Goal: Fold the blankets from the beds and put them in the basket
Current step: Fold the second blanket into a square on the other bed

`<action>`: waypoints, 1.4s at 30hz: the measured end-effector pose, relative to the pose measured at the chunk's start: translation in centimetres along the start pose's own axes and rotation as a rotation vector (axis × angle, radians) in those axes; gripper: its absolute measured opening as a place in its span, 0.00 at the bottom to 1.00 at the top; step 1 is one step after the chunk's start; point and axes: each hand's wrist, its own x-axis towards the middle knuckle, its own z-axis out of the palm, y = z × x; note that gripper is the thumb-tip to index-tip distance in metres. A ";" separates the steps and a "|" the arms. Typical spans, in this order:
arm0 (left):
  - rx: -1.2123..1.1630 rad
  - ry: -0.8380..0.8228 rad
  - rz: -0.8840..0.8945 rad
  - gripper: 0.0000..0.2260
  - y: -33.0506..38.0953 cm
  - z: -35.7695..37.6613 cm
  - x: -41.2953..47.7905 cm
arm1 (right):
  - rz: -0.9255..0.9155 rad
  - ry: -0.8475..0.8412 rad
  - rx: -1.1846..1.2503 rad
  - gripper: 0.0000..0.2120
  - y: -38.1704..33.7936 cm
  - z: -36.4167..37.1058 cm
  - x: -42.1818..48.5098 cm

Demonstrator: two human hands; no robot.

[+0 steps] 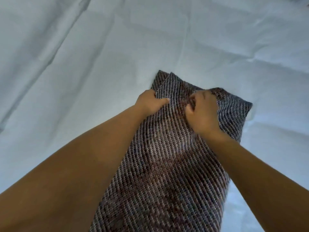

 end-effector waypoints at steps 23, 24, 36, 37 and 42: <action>-0.190 0.347 -0.111 0.09 -0.4 3.7 9.6 | 0.183 -0.745 -0.328 0.45 17.8 -4.0 11.2; -0.088 0.350 -0.075 0.08 -0.5 3.6 9.8 | 0.213 -0.702 -0.370 0.46 18.1 -3.8 11.3; 0.799 0.236 0.454 0.26 -1.9 9.6 -1.4 | 0.018 -0.117 0.000 0.29 5.0 7.4 -5.1; 0.839 0.161 0.414 0.27 -3.5 9.9 -3.0 | -0.013 -0.160 -0.015 0.29 5.0 7.8 -6.5; 0.856 0.095 0.174 0.32 -8.6 7.5 -4.2 | 0.098 -0.249 -0.211 0.34 10.7 6.7 -10.0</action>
